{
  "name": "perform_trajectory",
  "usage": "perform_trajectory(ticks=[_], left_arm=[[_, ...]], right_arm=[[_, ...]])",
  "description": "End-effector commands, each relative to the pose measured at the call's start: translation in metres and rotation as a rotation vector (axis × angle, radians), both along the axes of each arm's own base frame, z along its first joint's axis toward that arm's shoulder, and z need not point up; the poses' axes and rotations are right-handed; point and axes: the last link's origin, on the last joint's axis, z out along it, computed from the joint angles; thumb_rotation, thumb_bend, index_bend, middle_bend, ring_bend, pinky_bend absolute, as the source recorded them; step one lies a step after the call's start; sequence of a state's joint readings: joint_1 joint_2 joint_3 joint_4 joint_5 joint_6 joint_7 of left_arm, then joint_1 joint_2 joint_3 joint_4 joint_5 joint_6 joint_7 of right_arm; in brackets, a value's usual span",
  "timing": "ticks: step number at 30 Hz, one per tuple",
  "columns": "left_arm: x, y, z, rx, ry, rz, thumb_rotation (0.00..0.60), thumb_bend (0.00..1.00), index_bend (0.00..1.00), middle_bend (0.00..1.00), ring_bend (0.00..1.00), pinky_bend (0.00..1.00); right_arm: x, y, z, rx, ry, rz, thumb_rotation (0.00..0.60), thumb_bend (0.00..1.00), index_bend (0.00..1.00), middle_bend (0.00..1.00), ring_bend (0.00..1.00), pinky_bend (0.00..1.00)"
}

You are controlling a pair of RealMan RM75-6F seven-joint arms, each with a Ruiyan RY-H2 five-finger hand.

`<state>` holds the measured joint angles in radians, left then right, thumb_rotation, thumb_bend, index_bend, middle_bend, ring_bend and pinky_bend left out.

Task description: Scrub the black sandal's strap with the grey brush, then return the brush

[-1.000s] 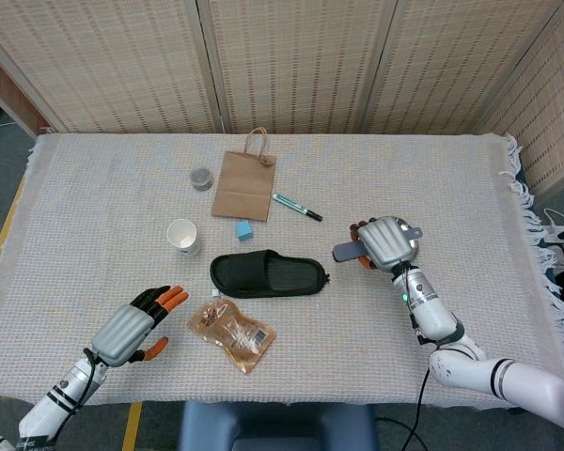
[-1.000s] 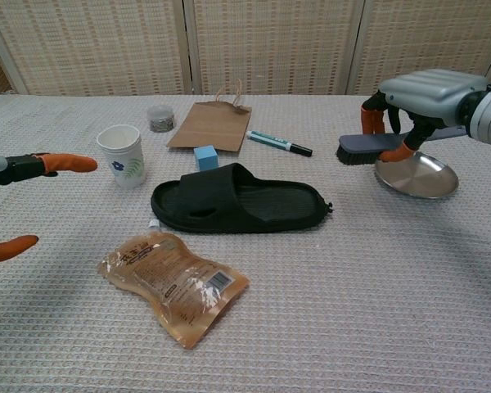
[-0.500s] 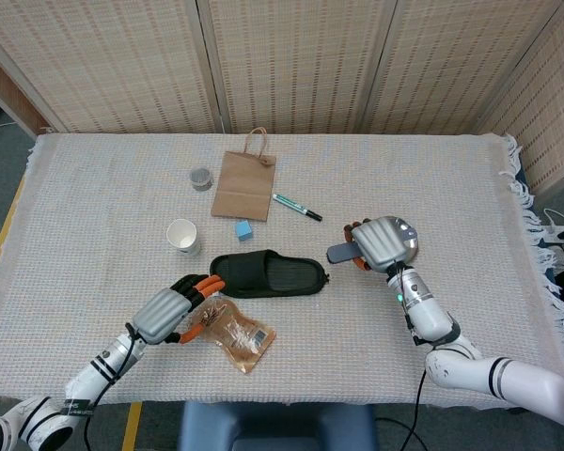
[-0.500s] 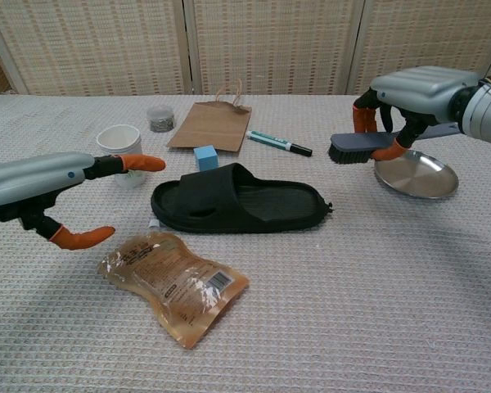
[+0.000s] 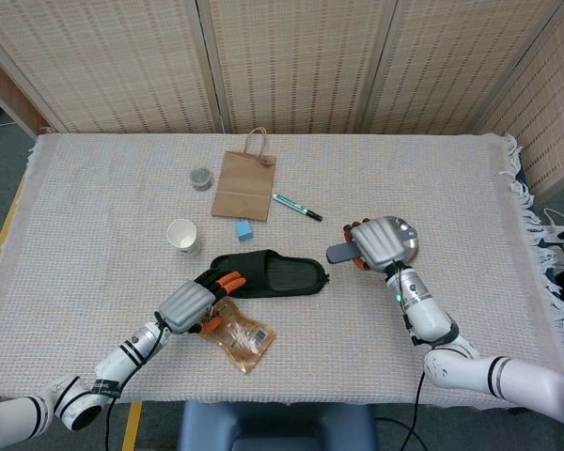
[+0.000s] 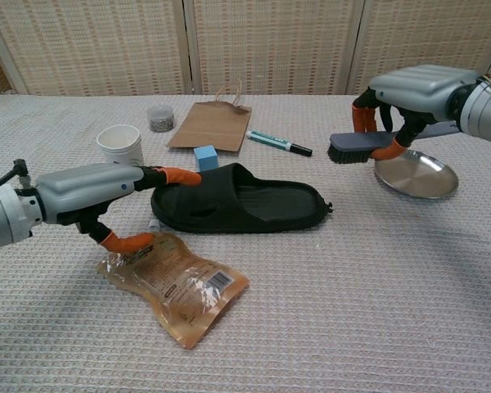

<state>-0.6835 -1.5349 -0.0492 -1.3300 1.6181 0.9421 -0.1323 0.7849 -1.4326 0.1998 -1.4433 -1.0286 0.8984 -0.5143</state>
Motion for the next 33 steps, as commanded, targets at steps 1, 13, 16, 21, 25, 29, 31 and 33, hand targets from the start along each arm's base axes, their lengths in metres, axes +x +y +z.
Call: perform_trajectory(ticks=[1, 13, 16, 21, 25, 29, 31, 33], left_arm=[[-0.004, 0.003, -0.006, -0.015, -0.006, 0.014, 0.600, 0.46, 0.00, 0.00, 0.00, 0.06], [-0.003, 0.011, -0.018, -0.028, -0.020, 0.029, 0.600, 0.46, 0.00, 0.00, 0.00, 0.06], [-0.012, 0.011, -0.028, -0.046, 0.014, 0.052, 0.600, 0.46, 0.00, 0.00, 0.00, 0.06], [-0.020, 0.009, -0.036, -0.063, 0.030, 0.072, 0.600, 0.46, 0.00, 0.00, 0.00, 0.06], [-0.020, 0.011, -0.037, -0.063, 0.028, 0.073, 0.600, 0.46, 0.00, 0.00, 0.00, 0.06], [-0.019, 0.011, -0.036, -0.065, 0.026, 0.068, 0.600, 0.46, 0.00, 0.00, 0.00, 0.06], [-0.019, 0.011, -0.036, -0.069, 0.029, 0.069, 0.600, 0.46, 0.00, 0.00, 0.00, 0.06], [-0.019, 0.011, -0.036, -0.071, 0.031, 0.075, 0.600, 0.46, 0.00, 0.00, 0.00, 0.06]], right_arm=[[0.003, 0.001, -0.001, 0.005, -0.003, 0.004, 0.600, 0.30, 0.76, 0.58, 0.48, 0.70], [0.006, 0.006, -0.012, 0.022, 0.031, 0.018, 0.600, 0.31, 0.77, 0.59, 0.48, 0.70], [0.010, 0.009, -0.020, 0.038, 0.042, 0.029, 0.600, 0.31, 0.77, 0.59, 0.48, 0.70], [0.012, 0.010, -0.024, 0.039, 0.047, 0.033, 0.600, 0.31, 0.77, 0.59, 0.48, 0.70], [0.013, 0.010, -0.028, 0.044, 0.055, 0.033, 0.600, 0.31, 0.77, 0.59, 0.48, 0.70], [0.016, 0.012, -0.030, 0.045, 0.062, 0.050, 0.600, 0.33, 0.78, 0.60, 0.49, 0.70], [0.018, 0.012, -0.030, 0.042, 0.069, 0.062, 0.600, 0.33, 0.78, 0.60, 0.49, 0.70], [0.020, 0.013, -0.029, 0.037, 0.083, 0.075, 0.600, 0.34, 0.79, 0.61, 0.49, 0.70]])
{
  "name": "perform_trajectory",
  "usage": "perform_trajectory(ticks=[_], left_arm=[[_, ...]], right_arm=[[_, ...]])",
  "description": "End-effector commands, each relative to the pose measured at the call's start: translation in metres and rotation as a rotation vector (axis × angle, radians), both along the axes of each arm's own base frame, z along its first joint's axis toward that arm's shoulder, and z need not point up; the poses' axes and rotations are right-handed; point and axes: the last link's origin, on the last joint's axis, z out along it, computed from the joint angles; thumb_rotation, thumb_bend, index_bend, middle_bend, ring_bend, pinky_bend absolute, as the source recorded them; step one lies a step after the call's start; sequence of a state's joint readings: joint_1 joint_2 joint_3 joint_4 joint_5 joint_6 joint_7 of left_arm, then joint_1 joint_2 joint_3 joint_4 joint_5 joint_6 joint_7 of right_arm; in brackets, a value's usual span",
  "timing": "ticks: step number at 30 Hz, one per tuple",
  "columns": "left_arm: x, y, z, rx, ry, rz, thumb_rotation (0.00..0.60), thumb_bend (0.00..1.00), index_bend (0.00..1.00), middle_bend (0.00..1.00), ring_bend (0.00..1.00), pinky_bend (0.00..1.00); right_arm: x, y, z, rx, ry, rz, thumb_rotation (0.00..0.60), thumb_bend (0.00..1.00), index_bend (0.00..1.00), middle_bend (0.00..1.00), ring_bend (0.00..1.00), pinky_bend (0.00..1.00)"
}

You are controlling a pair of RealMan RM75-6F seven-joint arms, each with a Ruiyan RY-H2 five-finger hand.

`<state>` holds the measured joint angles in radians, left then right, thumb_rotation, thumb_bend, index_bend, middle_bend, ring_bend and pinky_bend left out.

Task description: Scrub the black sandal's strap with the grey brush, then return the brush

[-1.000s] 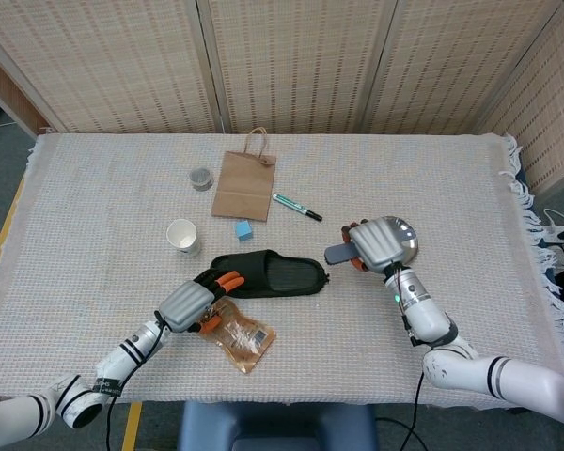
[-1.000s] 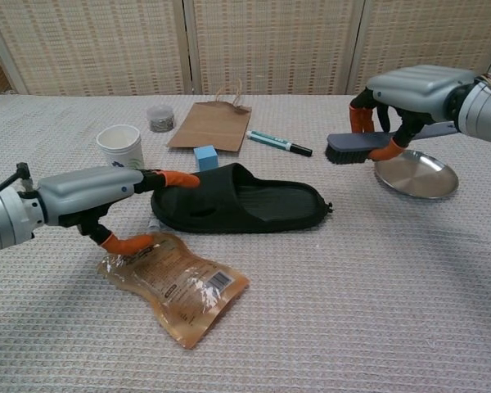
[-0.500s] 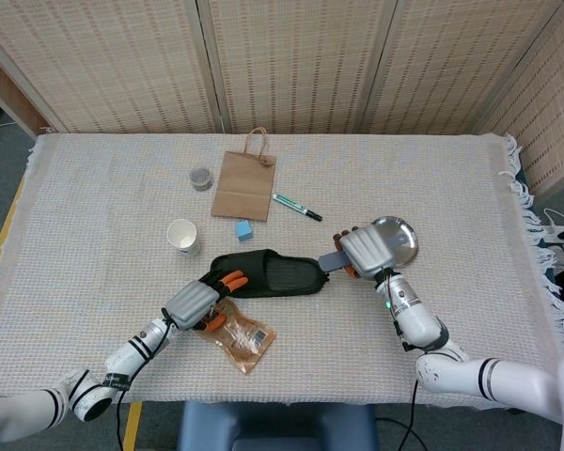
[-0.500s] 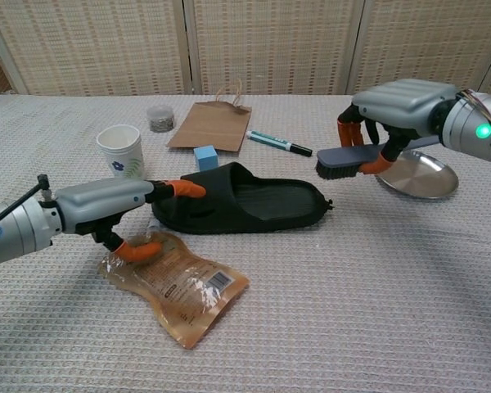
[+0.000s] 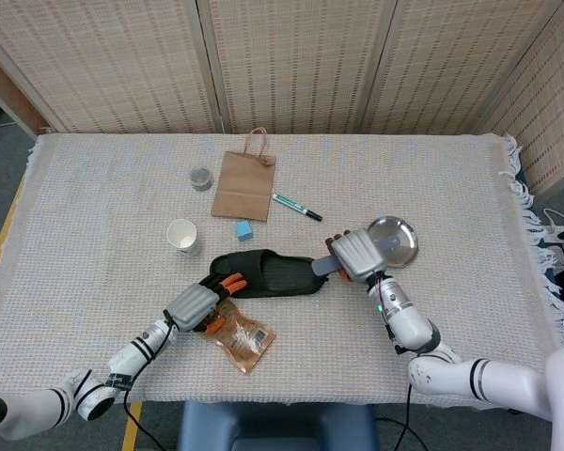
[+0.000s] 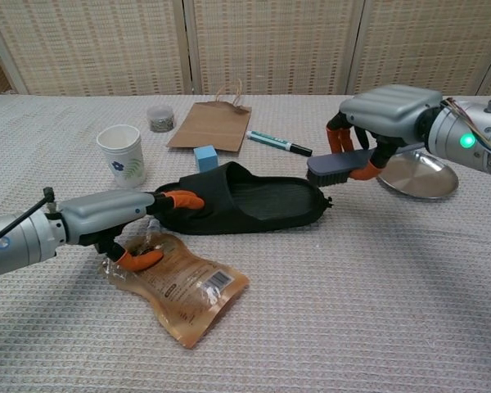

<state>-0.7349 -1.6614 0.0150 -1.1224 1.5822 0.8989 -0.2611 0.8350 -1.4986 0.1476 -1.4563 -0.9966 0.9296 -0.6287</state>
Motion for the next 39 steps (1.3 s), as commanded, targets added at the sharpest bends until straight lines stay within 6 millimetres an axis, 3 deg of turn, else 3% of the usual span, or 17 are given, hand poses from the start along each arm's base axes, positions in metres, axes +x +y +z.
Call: perform_trajectory(ticks=[1, 14, 28, 34, 39], left_arm=[[0.000, 0.000, 0.000, -0.003, 0.001, 0.005, 0.600, 0.46, 0.00, 0.00, 0.00, 0.06], [0.001, 0.003, 0.002, -0.009, -0.028, 0.027, 0.600, 0.46, 0.00, 0.00, 0.00, 0.06], [-0.007, -0.001, 0.002, -0.038, -0.049, 0.045, 0.600, 0.47, 0.00, 0.00, 0.00, 0.08], [-0.010, -0.002, 0.004, -0.044, -0.055, 0.049, 0.600, 0.47, 0.00, 0.00, 0.00, 0.09], [-0.010, -0.001, 0.005, -0.045, -0.049, 0.050, 0.600, 0.47, 0.00, 0.00, 0.00, 0.09]], right_arm=[[0.002, 0.001, 0.000, -0.006, 0.021, 0.020, 0.600, 0.34, 0.79, 0.61, 0.49, 0.70], [0.024, -0.004, -0.022, -0.008, 0.125, 0.097, 0.600, 0.35, 0.80, 0.61, 0.50, 0.70], [0.023, -0.010, -0.033, 0.037, 0.135, 0.052, 0.600, 0.39, 0.80, 0.61, 0.50, 0.70], [0.028, -0.003, -0.045, 0.147, 0.064, 0.015, 0.600, 0.52, 0.80, 0.61, 0.50, 0.70], [0.033, -0.002, -0.049, 0.172, 0.057, 0.036, 0.600, 0.56, 0.79, 0.61, 0.50, 0.70]])
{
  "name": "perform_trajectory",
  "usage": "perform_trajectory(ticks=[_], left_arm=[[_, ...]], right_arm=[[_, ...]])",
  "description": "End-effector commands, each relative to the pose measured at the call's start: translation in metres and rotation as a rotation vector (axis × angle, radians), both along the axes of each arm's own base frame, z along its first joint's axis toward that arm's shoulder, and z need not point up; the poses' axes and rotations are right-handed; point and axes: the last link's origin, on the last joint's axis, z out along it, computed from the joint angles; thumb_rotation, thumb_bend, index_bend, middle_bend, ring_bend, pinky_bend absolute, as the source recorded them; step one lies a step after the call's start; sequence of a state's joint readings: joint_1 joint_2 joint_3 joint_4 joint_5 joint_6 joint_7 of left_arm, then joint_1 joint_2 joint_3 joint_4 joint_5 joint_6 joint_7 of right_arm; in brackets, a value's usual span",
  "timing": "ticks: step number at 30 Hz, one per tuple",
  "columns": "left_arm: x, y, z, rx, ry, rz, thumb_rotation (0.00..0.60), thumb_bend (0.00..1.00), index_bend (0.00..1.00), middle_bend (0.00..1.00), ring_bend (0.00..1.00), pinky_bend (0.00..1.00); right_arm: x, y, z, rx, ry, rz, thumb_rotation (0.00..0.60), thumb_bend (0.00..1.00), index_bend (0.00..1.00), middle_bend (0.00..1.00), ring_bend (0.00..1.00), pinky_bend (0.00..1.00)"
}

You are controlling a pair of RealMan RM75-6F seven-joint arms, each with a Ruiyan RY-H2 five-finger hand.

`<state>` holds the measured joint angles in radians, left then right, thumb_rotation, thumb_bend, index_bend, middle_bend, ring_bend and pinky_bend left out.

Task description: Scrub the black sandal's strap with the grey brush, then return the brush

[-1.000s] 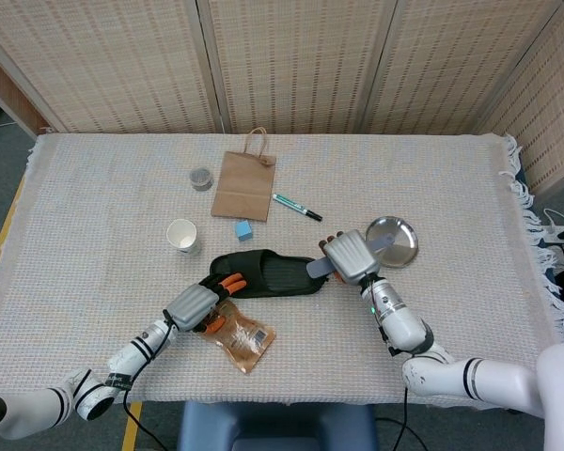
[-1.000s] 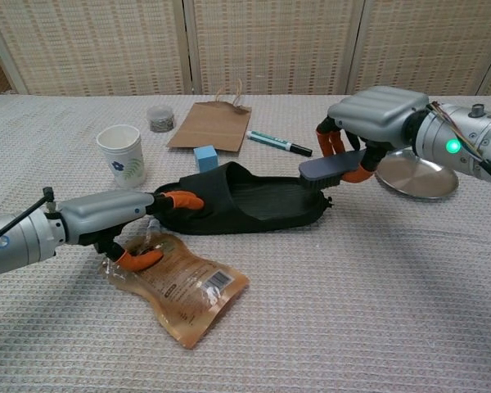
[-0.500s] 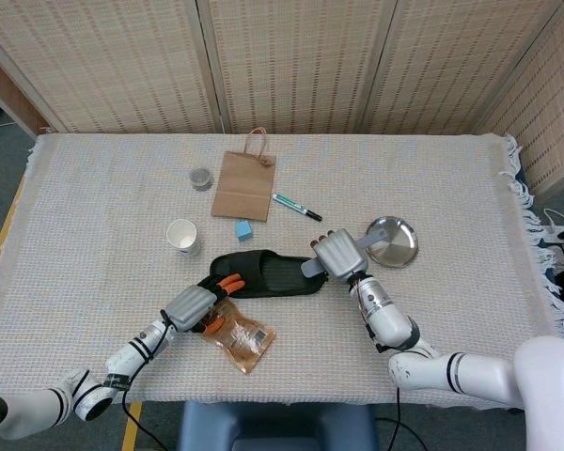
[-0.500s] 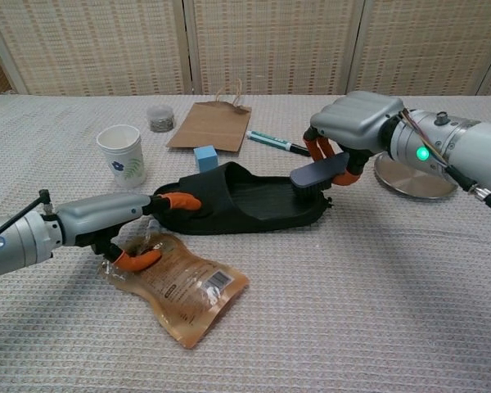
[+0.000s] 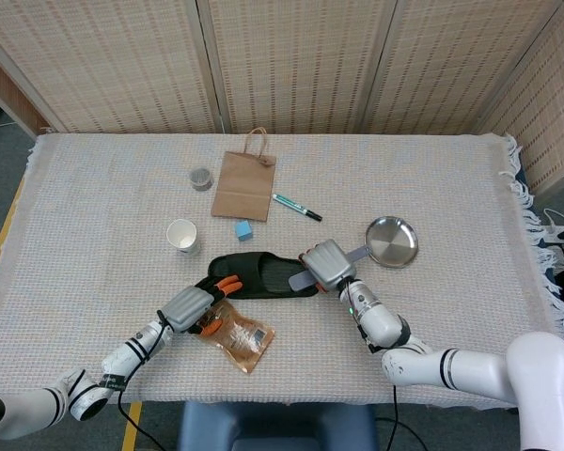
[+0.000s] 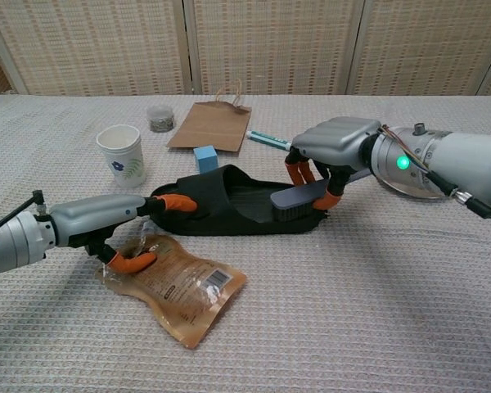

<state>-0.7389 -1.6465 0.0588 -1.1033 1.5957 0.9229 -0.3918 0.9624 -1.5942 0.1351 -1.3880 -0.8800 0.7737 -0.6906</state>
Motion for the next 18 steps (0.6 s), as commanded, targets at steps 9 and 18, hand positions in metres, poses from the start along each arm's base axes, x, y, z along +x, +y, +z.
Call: perform_trajectory(ticks=[9, 18], left_arm=[[0.000, 0.001, -0.003, -0.007, 0.016, 0.003, 0.600, 0.47, 0.00, 0.00, 0.00, 0.09], [-0.003, 0.003, -0.004, -0.012, 0.029, 0.007, 0.600, 0.47, 0.00, 0.00, 0.00, 0.09]], right_arm=[[-0.018, -0.008, 0.013, -0.075, 0.125, 0.075, 0.600, 0.57, 0.79, 0.61, 0.50, 0.70], [-0.012, -0.007, 0.014, -0.071, 0.111, 0.067, 0.600, 0.57, 0.79, 0.61, 0.50, 0.70]])
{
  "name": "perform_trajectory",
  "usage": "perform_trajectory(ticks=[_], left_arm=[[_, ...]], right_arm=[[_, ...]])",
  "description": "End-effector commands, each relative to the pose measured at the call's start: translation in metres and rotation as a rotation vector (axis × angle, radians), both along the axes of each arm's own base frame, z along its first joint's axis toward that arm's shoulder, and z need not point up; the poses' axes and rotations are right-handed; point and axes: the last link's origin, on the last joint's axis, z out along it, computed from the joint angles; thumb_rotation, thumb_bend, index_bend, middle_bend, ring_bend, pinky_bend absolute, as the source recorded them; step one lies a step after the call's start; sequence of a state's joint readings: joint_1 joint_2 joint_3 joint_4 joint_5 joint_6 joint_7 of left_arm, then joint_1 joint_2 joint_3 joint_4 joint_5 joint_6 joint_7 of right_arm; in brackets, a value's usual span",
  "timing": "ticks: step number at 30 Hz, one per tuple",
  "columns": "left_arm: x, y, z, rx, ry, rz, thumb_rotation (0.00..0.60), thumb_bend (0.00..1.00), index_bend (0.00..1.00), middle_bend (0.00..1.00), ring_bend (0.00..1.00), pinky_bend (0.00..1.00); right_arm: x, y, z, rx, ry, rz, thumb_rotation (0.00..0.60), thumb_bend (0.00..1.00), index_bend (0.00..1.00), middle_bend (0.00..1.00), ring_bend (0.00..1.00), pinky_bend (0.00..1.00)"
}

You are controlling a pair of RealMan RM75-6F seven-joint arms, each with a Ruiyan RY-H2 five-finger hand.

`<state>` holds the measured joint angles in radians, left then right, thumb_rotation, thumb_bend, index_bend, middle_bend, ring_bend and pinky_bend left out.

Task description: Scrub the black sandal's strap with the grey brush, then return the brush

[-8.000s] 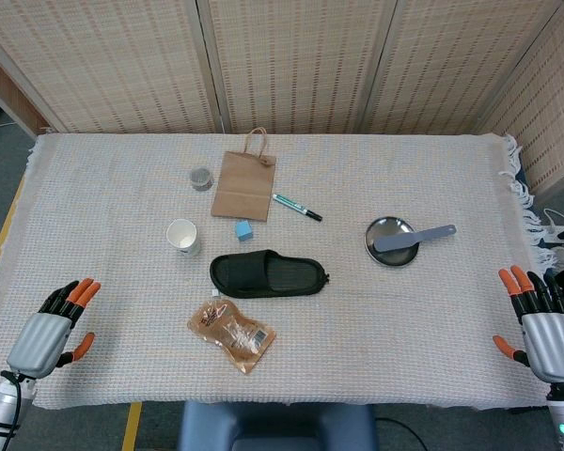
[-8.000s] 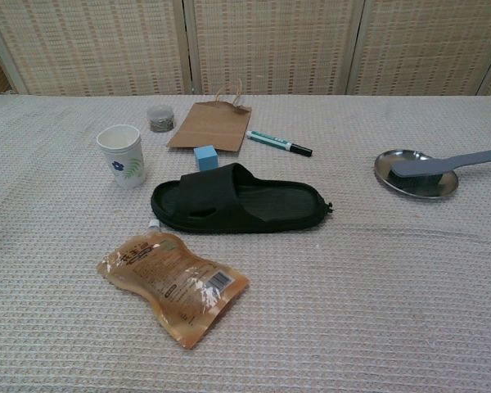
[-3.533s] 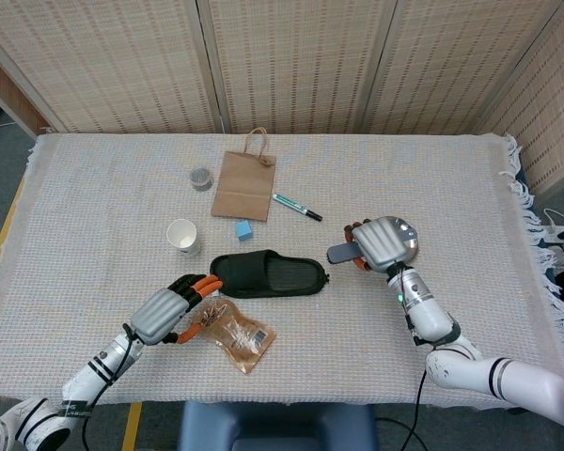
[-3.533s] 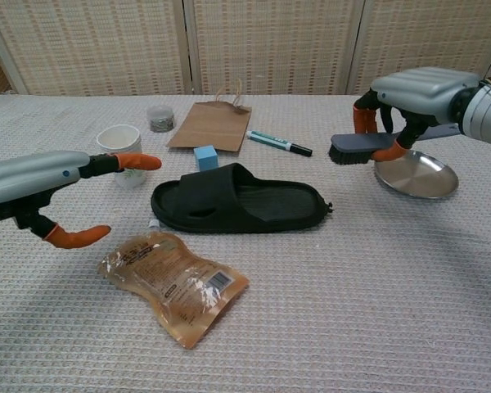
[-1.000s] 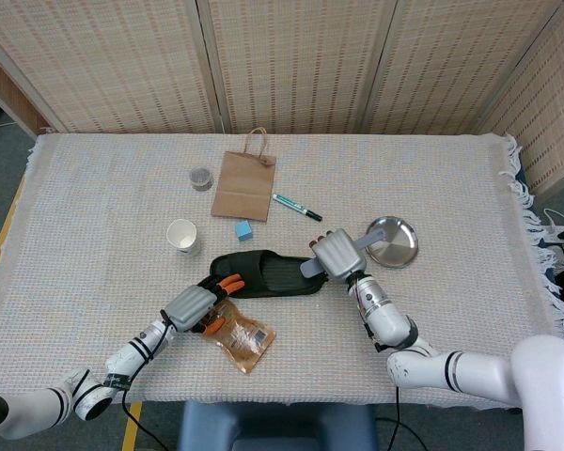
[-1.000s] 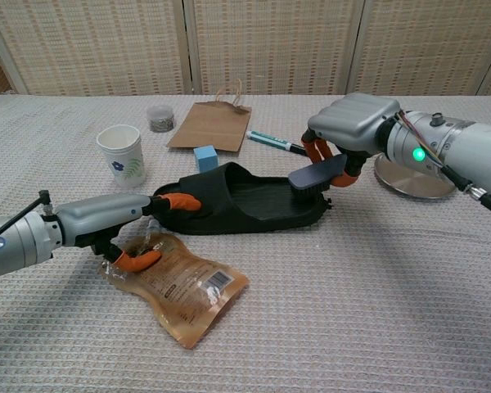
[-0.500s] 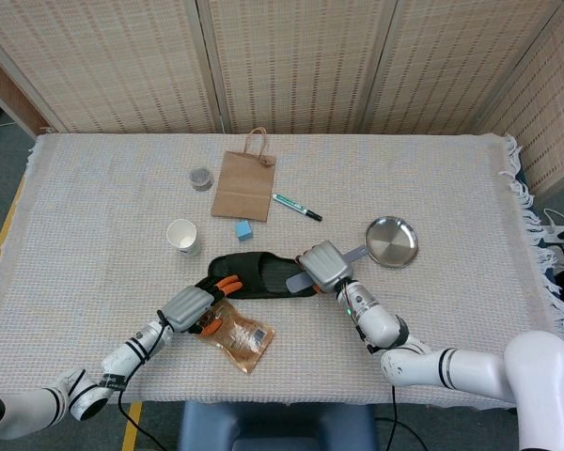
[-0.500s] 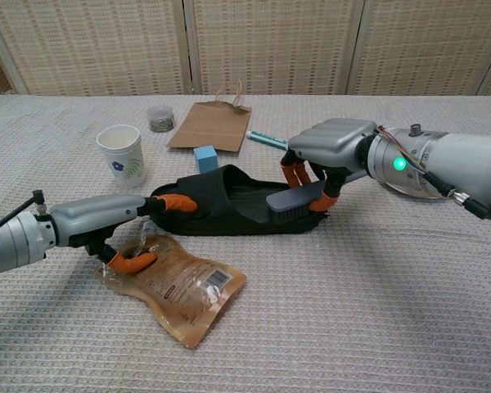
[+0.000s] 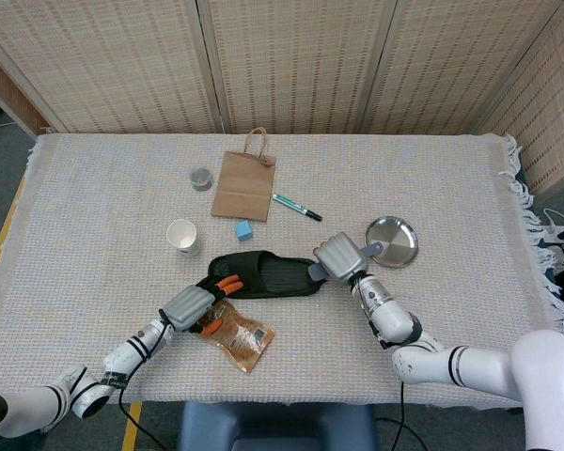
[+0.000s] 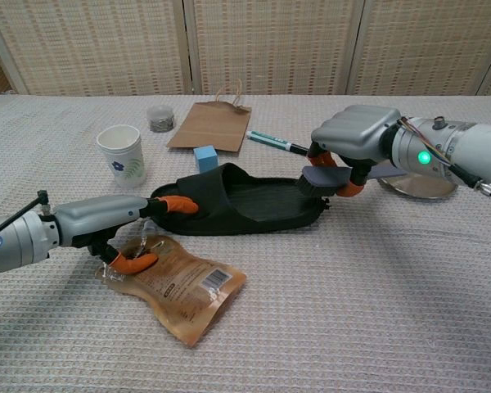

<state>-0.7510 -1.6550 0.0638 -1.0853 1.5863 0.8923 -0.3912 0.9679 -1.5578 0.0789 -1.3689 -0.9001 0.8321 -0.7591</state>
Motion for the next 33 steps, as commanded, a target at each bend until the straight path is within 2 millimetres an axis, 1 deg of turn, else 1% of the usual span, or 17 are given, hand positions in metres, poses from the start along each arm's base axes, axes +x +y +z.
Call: perform_trajectory(ticks=[1, 3, 8, 15, 17, 21, 27, 33], left_arm=[[-0.001, 0.001, 0.001, 0.003, 0.000, 0.001, 0.600, 0.47, 0.00, 0.00, 0.00, 0.09], [-0.001, 0.001, 0.001, 0.004, 0.000, 0.001, 0.600, 0.47, 0.00, 0.00, 0.00, 0.09], [0.000, 0.000, 0.001, 0.004, 0.000, -0.004, 0.600, 0.47, 0.00, 0.00, 0.00, 0.09], [0.001, -0.001, -0.001, -0.002, -0.004, -0.003, 0.600, 0.47, 0.00, 0.00, 0.00, 0.09], [0.002, -0.002, -0.001, -0.003, -0.007, -0.006, 0.600, 0.47, 0.00, 0.00, 0.00, 0.09], [0.002, -0.003, -0.001, -0.005, -0.005, -0.010, 0.600, 0.47, 0.00, 0.00, 0.00, 0.09], [0.004, -0.006, -0.004, -0.013, -0.002, -0.015, 0.600, 0.47, 0.00, 0.00, 0.00, 0.09], [0.003, -0.007, -0.006, -0.023, 0.002, -0.008, 0.600, 0.47, 0.00, 0.00, 0.00, 0.09]], right_arm=[[0.007, 0.002, -0.004, 0.016, -0.016, 0.006, 0.600, 0.57, 0.79, 0.61, 0.50, 0.70], [0.014, 0.004, -0.008, 0.026, -0.023, 0.018, 0.600, 0.57, 0.79, 0.61, 0.50, 0.70], [0.026, 0.005, -0.011, 0.034, 0.021, 0.066, 0.600, 0.66, 0.79, 0.61, 0.50, 0.70], [0.050, 0.013, -0.011, 0.025, 0.083, 0.142, 0.600, 0.69, 0.78, 0.61, 0.50, 0.70], [0.052, 0.015, -0.014, 0.024, 0.100, 0.149, 0.600, 0.69, 0.78, 0.61, 0.50, 0.70], [0.048, 0.015, -0.018, 0.016, 0.161, 0.140, 0.600, 0.70, 0.77, 0.61, 0.50, 0.70], [0.033, 0.013, -0.006, -0.015, 0.236, 0.115, 0.600, 0.70, 0.76, 0.61, 0.50, 0.70], [0.025, 0.012, 0.004, -0.037, 0.279, 0.102, 0.600, 0.70, 0.76, 0.61, 0.50, 0.70]])
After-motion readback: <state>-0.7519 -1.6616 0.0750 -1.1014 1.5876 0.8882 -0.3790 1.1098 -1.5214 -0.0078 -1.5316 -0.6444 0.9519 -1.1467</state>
